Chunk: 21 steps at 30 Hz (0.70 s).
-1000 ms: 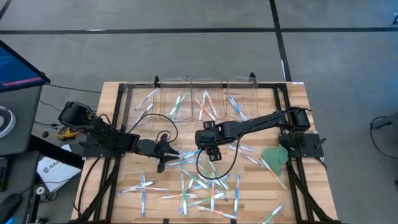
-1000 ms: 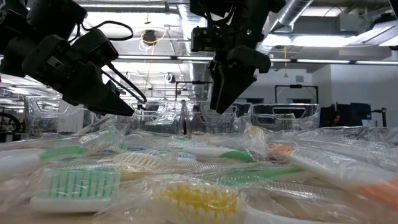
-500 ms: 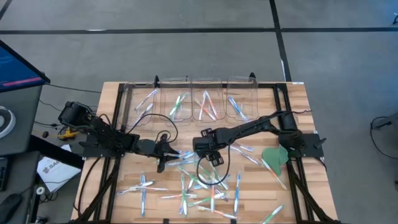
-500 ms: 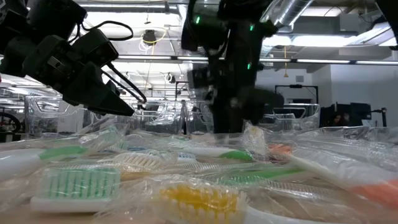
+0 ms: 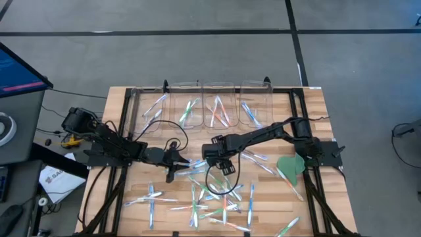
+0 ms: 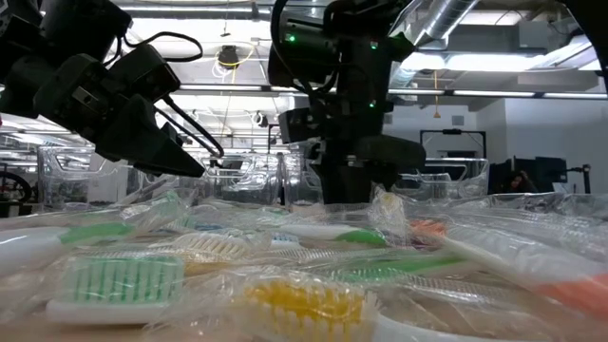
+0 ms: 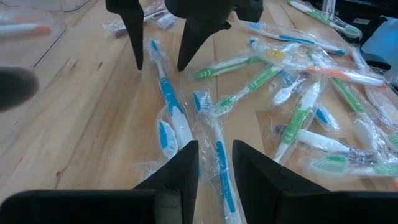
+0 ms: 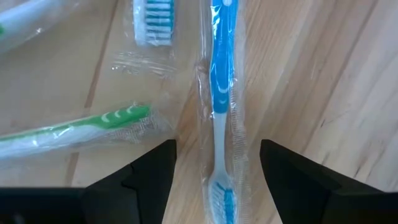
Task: Pick & Place Toothbrushes
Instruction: Put the blue toothbrush into the right transparent bin
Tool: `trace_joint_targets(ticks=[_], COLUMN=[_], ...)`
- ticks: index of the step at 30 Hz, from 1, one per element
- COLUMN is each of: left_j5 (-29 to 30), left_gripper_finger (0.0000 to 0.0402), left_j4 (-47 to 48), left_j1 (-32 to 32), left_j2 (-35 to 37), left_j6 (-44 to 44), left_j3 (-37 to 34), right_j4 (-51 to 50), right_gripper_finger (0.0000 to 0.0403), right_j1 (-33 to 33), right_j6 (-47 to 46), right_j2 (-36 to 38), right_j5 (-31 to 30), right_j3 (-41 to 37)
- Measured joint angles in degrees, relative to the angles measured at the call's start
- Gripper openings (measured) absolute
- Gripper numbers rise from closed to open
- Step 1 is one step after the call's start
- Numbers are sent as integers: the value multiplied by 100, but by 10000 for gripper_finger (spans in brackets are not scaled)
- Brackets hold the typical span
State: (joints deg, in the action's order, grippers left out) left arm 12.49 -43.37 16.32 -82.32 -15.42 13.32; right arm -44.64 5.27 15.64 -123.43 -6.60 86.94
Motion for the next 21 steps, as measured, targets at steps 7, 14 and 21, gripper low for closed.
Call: trace_joint_targets(ticks=[7, 14, 21], left_j5=[-2, -4, -9], left_gripper_finger=[92, 92, 92], left_j4=[2, 2, 2], left_j1=[1, 0, 0], left_j2=[0, 0, 0], left_j6=[-2, -2, -2], left_j3=[0, 0, 0], right_j4=[11, 4, 24], right_gripper_finger=[226, 168, 48], right_j1=[-136, -287, -276], right_j6=[27, -23, -105], right_j2=[-7, -32, -38], right_j5=[438, 809, 802], right_j3=[0, 9, 11])
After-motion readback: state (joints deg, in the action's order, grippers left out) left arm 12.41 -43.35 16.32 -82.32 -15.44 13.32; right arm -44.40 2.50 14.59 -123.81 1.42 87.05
